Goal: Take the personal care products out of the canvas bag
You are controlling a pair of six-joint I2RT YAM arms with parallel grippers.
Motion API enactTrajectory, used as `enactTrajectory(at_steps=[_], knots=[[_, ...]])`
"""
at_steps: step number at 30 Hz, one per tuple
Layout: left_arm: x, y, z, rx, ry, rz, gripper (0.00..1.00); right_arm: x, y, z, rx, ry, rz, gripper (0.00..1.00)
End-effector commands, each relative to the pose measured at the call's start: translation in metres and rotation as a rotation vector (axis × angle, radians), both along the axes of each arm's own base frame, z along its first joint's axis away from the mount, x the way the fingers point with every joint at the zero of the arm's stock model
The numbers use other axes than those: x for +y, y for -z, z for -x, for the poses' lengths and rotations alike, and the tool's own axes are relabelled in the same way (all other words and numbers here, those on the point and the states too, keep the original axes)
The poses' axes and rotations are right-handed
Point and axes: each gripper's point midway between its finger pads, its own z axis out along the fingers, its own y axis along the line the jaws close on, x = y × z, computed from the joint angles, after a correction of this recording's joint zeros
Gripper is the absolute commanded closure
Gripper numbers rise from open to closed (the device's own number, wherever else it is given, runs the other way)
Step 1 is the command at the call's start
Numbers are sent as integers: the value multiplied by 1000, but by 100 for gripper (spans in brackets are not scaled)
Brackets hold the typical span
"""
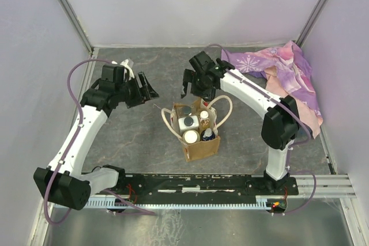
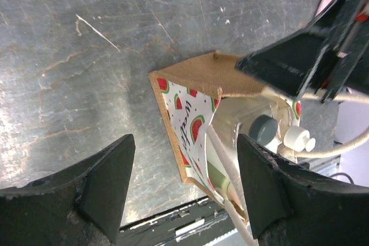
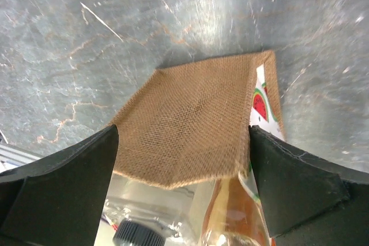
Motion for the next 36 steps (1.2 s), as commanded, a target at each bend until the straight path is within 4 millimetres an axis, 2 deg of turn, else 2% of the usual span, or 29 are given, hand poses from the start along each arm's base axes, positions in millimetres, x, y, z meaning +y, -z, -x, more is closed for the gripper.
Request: enactTrajectory(at_steps=[1,5,9,14,17,24,27,30,33,36], knots=[[-15,-14,4,-48,30,111,23,-3,-74,-26,-228,-48,-16,0],[-27,-20,3,-66,61,185,25,-21,-110,-22,-360,-134,48,0],[-38,-33,-5,-105,109,230,26,-32,-132,2,-392,-250,79,0],[-41,-65,-26,-199,118,220,26,-32,-138,38,-405,-333,49,0],[-43,-72,-34,-201,113,228,26,-34,-127,52,-365,-338,73,0],[-57,-67,-32,-147,111,268,28,-42,-88,72,-289,-315,115,0],[-71,-73,-29,-160,141,267,28,-50,-69,78,-262,-297,162,10],[-88,-78,-25,-169,179,263,27,-59,-59,81,-261,-274,199,14],[-112,-75,-18,-159,228,236,27,-63,-51,84,-253,-269,205,17],[-131,-56,-7,-103,272,167,28,-62,-42,89,-226,-279,205,24]])
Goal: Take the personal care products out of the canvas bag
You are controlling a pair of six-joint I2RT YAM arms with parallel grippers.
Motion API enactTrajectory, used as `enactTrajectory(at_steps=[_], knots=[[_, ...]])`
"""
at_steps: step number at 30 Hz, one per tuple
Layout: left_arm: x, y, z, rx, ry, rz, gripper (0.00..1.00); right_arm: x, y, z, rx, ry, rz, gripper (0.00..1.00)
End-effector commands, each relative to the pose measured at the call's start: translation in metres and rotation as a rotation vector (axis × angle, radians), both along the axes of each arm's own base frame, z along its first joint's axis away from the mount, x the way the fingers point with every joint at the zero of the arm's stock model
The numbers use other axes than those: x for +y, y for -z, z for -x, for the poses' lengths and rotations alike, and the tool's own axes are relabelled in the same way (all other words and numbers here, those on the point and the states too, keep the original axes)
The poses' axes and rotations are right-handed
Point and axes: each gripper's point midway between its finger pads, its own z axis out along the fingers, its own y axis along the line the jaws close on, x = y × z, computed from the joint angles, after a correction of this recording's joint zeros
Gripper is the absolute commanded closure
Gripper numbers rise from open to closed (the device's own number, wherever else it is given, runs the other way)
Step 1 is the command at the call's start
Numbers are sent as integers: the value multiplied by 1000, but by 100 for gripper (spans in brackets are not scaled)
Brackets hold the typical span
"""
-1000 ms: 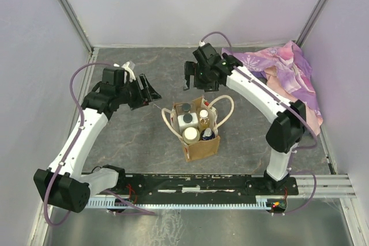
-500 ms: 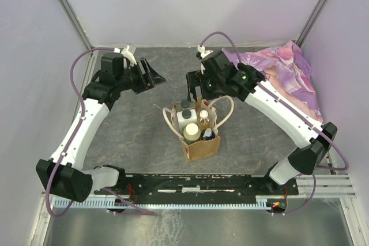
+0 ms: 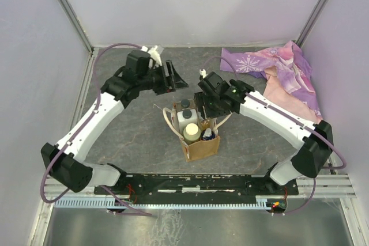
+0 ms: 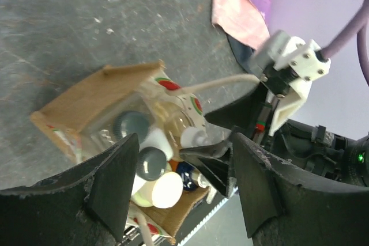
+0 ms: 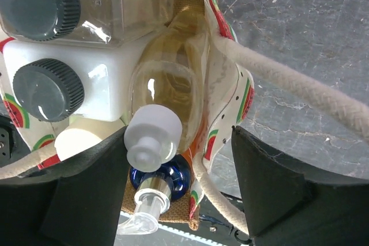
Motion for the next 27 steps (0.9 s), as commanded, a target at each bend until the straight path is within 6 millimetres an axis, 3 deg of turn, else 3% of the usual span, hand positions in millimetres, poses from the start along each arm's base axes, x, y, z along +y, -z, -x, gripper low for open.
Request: enactTrajectory(at_steps=[1,7,13,22,27], knots=[[-23,5,8,11,31,-64,28,0,-8,-1,-43,25,-38,27],[1,34,15,55,-52,-179,29,-3,5,2,-30,29,-27,28],[12,68,25,128,-59,-275,30,-1,8,1,-33,37,-36,29],[45,94,33,143,-118,-458,30,-4,10,2,-34,52,-37,27],[43,116,41,180,-86,-458,36,-4,11,3,-27,57,-34,27]])
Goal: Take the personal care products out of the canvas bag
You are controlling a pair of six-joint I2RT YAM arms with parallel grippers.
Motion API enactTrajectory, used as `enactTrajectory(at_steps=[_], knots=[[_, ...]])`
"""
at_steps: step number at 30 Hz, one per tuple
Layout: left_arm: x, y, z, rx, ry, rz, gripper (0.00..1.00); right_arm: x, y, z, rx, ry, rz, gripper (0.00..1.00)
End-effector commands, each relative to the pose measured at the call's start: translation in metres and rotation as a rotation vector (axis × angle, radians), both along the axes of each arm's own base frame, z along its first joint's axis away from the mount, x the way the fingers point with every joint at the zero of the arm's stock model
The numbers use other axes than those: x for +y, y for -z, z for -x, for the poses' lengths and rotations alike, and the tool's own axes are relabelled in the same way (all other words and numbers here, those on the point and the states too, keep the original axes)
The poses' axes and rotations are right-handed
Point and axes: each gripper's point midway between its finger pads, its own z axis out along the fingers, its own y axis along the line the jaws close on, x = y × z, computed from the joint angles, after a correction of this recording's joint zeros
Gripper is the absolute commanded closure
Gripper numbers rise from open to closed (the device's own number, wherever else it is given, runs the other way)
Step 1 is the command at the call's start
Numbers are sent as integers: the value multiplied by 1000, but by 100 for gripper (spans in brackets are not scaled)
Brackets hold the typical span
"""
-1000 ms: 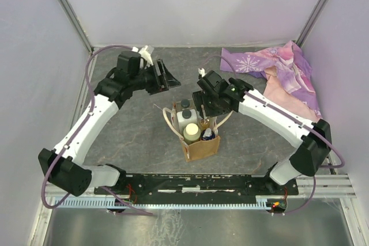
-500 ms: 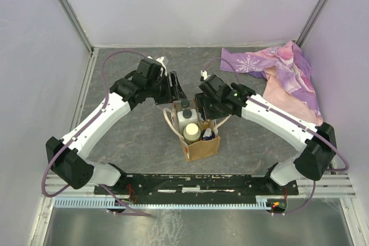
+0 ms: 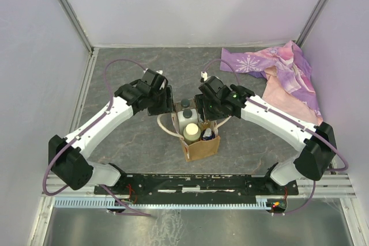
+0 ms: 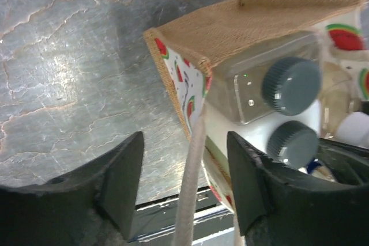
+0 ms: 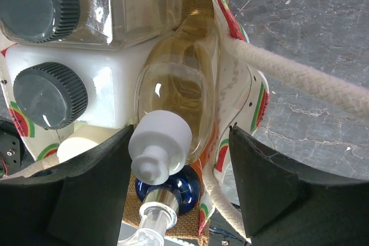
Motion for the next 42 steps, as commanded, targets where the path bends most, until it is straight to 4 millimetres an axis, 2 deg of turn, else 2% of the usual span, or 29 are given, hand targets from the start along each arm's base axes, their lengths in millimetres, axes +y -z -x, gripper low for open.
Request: enactTrajectory(at_steps=[1,9,11,13,16,18,22,29,33,37,38,42], knots=[[3,9,4,-10,32,-20,38,-10,-1,1,-12,25,24,27],[-9,29,8,35,73,16,42,-10,-2,3,-8,30,16,27],[-12,34,8,42,80,32,45,-10,0,3,-8,31,20,35],[-16,38,8,43,86,49,52,-13,1,2,-8,35,34,40],[-19,45,9,57,87,62,55,-16,5,-1,-16,38,68,42],[-21,50,10,68,88,65,56,-19,7,-4,-30,42,90,40],[-23,54,11,78,93,68,61,-18,12,-8,-47,23,116,26],[-28,57,13,89,99,88,67,-13,23,-15,-63,-4,153,25],[-31,60,15,100,105,100,75,-9,27,-19,-88,-17,175,27],[-32,60,17,102,110,103,86,-4,16,-23,-133,-26,169,41],[-31,59,16,98,106,102,90,-3,10,-24,-148,-28,158,42],[-22,58,15,90,77,60,95,1,-19,-26,-190,-40,127,44]])
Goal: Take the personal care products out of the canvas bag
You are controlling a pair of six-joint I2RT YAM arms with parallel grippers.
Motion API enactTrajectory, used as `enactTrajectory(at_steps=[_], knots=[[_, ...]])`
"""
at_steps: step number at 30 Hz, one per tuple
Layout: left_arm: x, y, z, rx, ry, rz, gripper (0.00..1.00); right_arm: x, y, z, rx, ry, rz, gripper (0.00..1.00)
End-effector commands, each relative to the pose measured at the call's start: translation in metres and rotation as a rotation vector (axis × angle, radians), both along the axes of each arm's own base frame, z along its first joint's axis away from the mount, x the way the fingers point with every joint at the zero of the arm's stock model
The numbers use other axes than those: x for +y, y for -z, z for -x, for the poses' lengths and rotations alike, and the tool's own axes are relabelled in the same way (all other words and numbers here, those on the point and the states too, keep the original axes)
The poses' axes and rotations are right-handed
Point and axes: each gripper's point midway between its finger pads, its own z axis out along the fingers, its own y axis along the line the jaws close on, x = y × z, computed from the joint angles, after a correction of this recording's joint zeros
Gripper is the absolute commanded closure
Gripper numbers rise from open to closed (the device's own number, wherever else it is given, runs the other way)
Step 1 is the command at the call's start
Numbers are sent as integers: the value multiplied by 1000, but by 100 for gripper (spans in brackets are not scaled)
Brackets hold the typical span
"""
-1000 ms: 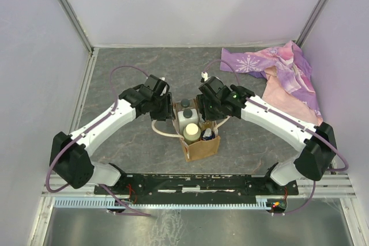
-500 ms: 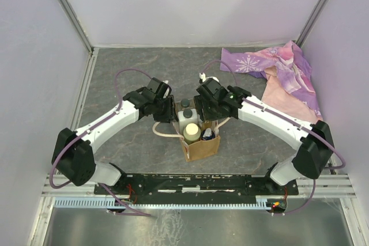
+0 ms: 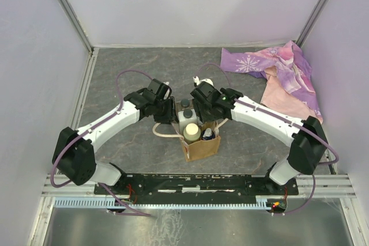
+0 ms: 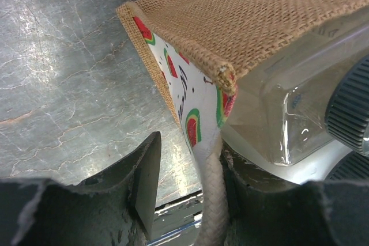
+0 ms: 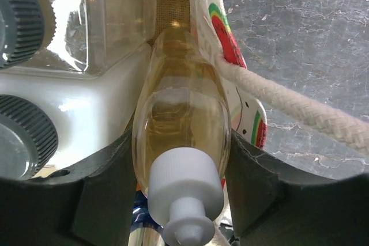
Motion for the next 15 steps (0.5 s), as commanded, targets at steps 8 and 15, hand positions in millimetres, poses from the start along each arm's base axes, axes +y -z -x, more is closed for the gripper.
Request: enactTrajectory(at_steps=[8,15], knots=[[4,-1,1,-22,10,-27,97,16,-125,-24,-247,-49,-141,49],[20,1,5,-32,-5,-74,97,7,-195,-40,-412,-24,-173,50]])
